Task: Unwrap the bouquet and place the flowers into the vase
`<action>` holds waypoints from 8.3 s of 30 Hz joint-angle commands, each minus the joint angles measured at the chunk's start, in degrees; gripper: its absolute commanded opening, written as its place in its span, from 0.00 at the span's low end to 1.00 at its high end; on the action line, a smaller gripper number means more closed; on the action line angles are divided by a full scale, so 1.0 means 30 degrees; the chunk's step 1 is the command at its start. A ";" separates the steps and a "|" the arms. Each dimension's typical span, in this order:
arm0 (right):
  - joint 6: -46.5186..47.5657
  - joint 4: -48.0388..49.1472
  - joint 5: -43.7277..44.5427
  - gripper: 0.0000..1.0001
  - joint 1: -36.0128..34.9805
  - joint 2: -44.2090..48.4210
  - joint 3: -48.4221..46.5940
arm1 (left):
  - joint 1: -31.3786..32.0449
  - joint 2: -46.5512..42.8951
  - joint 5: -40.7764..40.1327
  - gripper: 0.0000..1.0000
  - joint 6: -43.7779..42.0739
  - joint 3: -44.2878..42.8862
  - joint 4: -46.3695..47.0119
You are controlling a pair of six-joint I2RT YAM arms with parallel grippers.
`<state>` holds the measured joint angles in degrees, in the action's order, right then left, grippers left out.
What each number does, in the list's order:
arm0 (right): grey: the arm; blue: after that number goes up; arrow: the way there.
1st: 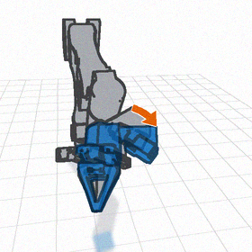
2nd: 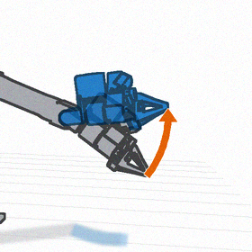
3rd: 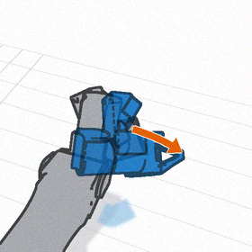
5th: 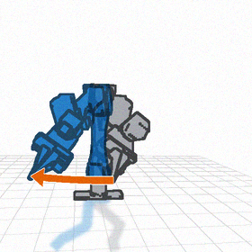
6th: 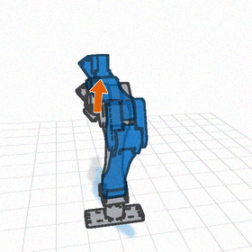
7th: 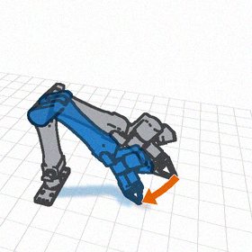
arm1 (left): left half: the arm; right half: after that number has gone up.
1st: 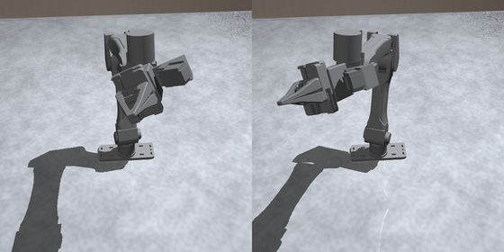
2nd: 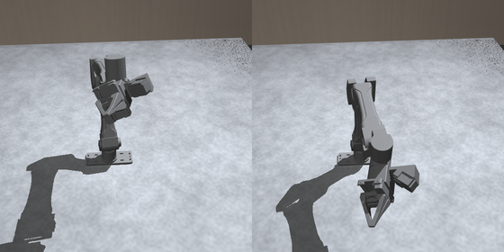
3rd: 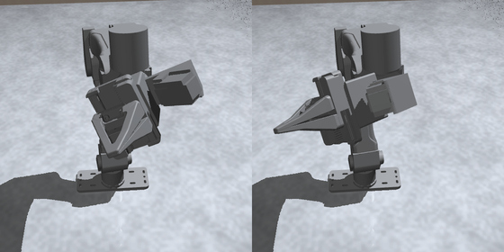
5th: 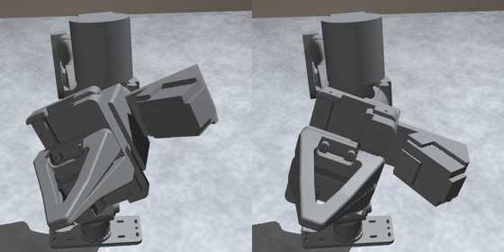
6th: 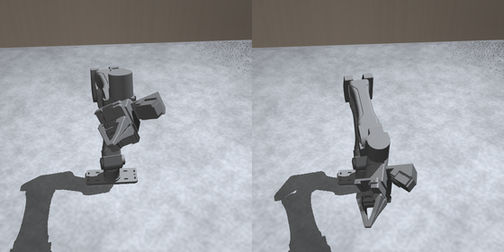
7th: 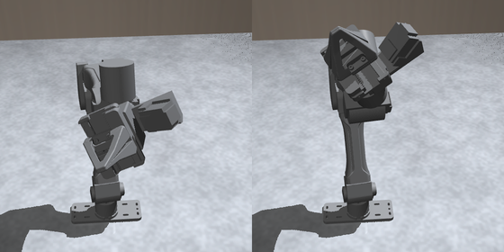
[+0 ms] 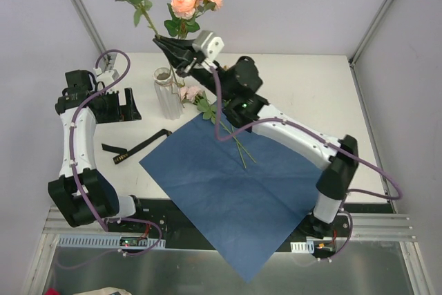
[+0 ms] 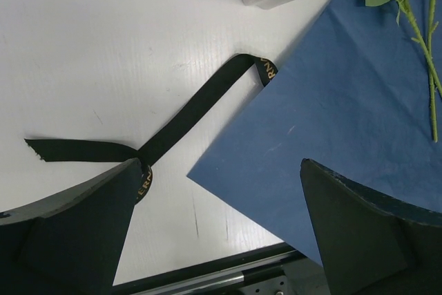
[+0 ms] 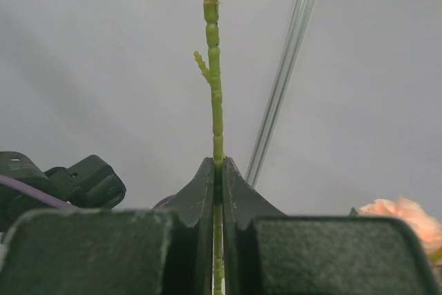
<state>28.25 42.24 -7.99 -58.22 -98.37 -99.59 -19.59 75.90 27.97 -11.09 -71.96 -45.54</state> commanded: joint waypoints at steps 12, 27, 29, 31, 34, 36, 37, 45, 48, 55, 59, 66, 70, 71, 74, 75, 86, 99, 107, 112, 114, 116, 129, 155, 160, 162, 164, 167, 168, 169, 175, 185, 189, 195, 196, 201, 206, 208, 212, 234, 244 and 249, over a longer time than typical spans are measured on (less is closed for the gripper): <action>-0.1740 0.2971 0.0524 0.01 0.1006 -0.6819 -0.7991 | -0.0558 0.0686 0.0316 0.99 -0.0697 -0.0241 -0.0318; -0.3265 0.2853 0.1461 0.01 0.1827 -0.9720 -0.8818 | -0.0822 0.1302 0.0756 0.99 -0.1137 -0.0387 -0.0318; -0.3264 0.3058 0.1666 0.01 0.1856 -0.9779 -0.8143 | -0.0851 0.1273 0.0785 0.99 -0.1166 -0.0358 -0.0318; -0.3264 0.3059 0.1783 0.01 0.1915 -0.9809 -0.7762 | -0.0851 0.1273 0.0785 0.99 -0.1224 -0.0328 -0.0318; -0.3556 0.2417 0.1871 0.01 0.2003 -0.9925 -0.7731 | -0.0851 0.1302 0.0756 0.99 -0.1254 -0.0299 -0.0318; -0.4052 0.0899 0.2250 0.01 0.2120 -0.9926 -0.8051 | -0.0822 0.1302 0.0903 0.99 -0.1224 -0.0299 -0.0318; -0.4809 -0.0095 0.2456 0.06 0.2265 -0.9868 -0.8227 | -0.0822 0.1302 0.0932 0.99 -0.1166 -0.0299 -0.0289; -0.5316 -0.5257 0.2136 0.50 0.2442 -0.5974 -0.3958 | -0.0822 0.1009 0.1107 0.99 -0.0991 -0.0299 -0.0318; -0.5169 -0.7161 0.2048 0.54 0.2443 -0.4452 -0.2553 | -0.0851 0.0863 0.1254 0.99 -0.0786 -0.0328 -0.0318; -0.4788 -0.9386 0.2516 0.55 0.2676 0.0672 0.3983 | -0.0851 0.0424 0.1079 0.99 -0.0814 -0.0007 -0.0318; -0.4788 -1.2112 0.2166 0.54 0.3437 0.1938 0.6094 | -0.0822 0.0218 0.1020 0.99 -0.0960 0.0228 -0.0318; -0.3822 -1.6475 0.0499 0.54 0.5251 0.0536 0.7387 | -0.0822 0.0247 0.1225 0.99 -0.0873 0.0111 -0.0318; -0.3208 -1.7679 0.0085 0.57 0.5781 -0.1335 0.6716 | -0.0822 0.0277 0.1225 0.99 -0.0931 0.0169 -0.0289; -0.3061 -1.8031 -0.0031 0.59 0.5811 -0.1690 0.6191 | -0.0851 0.0306 0.1196 0.99 -0.0931 0.0199 -0.0318; -0.2534 -1.8707 -0.0294 0.65 0.5928 -0.2833 0.5455 | -0.0851 0.0306 0.1108 0.99 -0.1107 0.0316 -0.0289; -0.2445 -1.9027 -0.0412 0.66 0.5929 -0.3387 0.4902 | -0.0851 0.0248 0.1079 0.99 -0.1136 0.0374 -0.0318; -0.2415 -1.9441 -0.0385 0.69 0.5987 -0.6701 0.2261 | -0.0851 0.0160 0.1049 0.99 -0.1459 0.0667 -0.0319; -0.2473 -2.0554 -0.0530 0.57 0.6134 -0.8929 0.0677 | -0.0851 0.0101 0.0874 0.99 -0.1781 0.0843 -0.0289; -0.2560 -2.0144 -0.0267 0.40 0.6192 -0.8988 0.1527 | -0.0851 -0.0075 0.0785 0.99 -0.1869 0.0843 -0.0347; -0.2883 -2.0027 -0.0004 0.26 0.6192 -0.9193 0.1411 | -0.0822 -0.0338 0.0552 0.99 -0.1869 0.0814 -0.0377; -0.2971 -2.0056 0.0084 0.24 0.6163 -0.9340 0.1264 | -0.0851 -0.0513 0.0434 0.99 -0.1927 0.0785 -0.0406; -0.3088 -2.0056 0.0260 0.20 0.6163 -0.9340 0.1234 | -0.0851 -0.0660 0.0405 0.99 -0.1957 0.0814 -0.0494; -0.5372 -1.7304 0.0963 0.01 0.6631 -0.2607 0.4892 | -0.0851 -0.0836 0.0229 0.99 -0.1986 0.0785 -0.0640; -0.7463 -0.5029 0.3486 0.01 0.5611 0.8799 0.5107 | -0.0851 -0.0924 0.0463 0.99 -0.1430 0.0258 -0.0846; -0.5845 -0.3451 0.1026 0.01 0.3382 0.5489 0.1621 | -0.0851 -0.0954 0.0551 0.99 -0.1283 0.0199 -0.0875; -0.4767 -0.1669 -0.0055 0.01 0.2536 0.4059 0.1149 | -0.0851 -0.0983 0.0551 0.99 -0.1253 0.0228 -0.0875; -0.4146 -0.0114 -0.0994 0.01 0.2210 0.3057 0.0561 | -0.0851 -0.0983 0.0493 0.99 -0.1283 0.0258 -0.0846; -0.3791 0.3055 -0.1848 0.01 0.1798 0.0919 -0.0545 | -0.0851 -0.0925 0.0463 0.99 -0.1312 0.0229 -0.0875; -0.3937 0.3233 -0.2023 0.01 0.1827 -0.0072 -0.1046 | -0.0851 -0.0924 0.0463 0.99 -0.1283 0.0228 -0.0846; -0.4112 0.3235 -0.2112 0.01 0.1798 -0.0575 -0.1515 | -0.0851 -0.0895 0.0492 0.99 -0.1312 0.0228 -0.0846; -0.4495 0.3528 -0.1820 0.01 0.1798 -0.3683 -0.4126 | -0.0851 -0.0720 0.0814 0.99 -0.1342 -0.0035 -0.0904; -0.3939 0.3529 -0.1585 0.01 0.1856 -0.6700 -0.7579 | -0.0822 -0.0339 0.1283 0.99 -0.1693 -0.0153 -0.1080; -0.3294 0.2738 -0.1265 0.01 0.1857 -0.8748 -1.0159 | -0.0822 -0.0193 0.1283 0.99 -0.1781 -0.0153 -0.1109; -0.3089 0.3263 -0.0678 0.01 0.2003 -1.0189 -1.0895 | -0.0851 -0.0513 0.0933 0.99 -0.2044 -0.0035 -0.1139; -0.3060 0.3322 -0.0619 0.01 0.2003 -1.0334 -1.0895 | -0.0851 -0.0601 0.0874 0.99 -0.2161 -0.0006 -0.1168; -0.3293 0.3323 -0.0326 0.01 0.2471 -1.1448 -1.1858 | -0.0851 -0.0925 0.0874 0.99 -0.2513 -0.0064 -0.1285; -0.3586 0.3001 -0.0004 0.01 0.2910 -1.2122 -1.2039 | -0.0822 -0.0545 0.0991 0.99 -0.2630 -0.0182 -0.1461; -0.3733 0.3059 0.0113 0.00 0.2970 -1.2065 -1.1368 | -0.0822 -0.0456 0.0991 0.99 -0.2601 -0.0124 -0.1490; -0.3762 0.3350 0.0523 0.01 0.2970 -1.1453 -0.9288 | -0.0822 -0.0368 0.1020 0.99 -0.2601 -0.0211 -0.1490; -0.2594 -0.4493 0.3744 0.76 0.2413 0.1144 0.5274 | -0.0851 -0.0426 0.0961 0.99 -0.1957 -0.0153 -0.1490; -0.4782 -1.5674 0.7936 0.80 0.5455 0.0394 0.5866 | -0.0851 -0.1216 0.1136 0.99 -0.2102 0.0579 -0.1519; -0.5520 -1.9582 0.7879 0.80 0.6338 -0.2742 0.2942 | -0.0851 -0.2592 0.3037 0.99 -0.3564 0.1077 -0.2047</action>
<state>14.87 -2.07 13.19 -40.34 -100.68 -84.03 -21.82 72.58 31.38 -17.80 -69.82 -49.36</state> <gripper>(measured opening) 0.800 0.992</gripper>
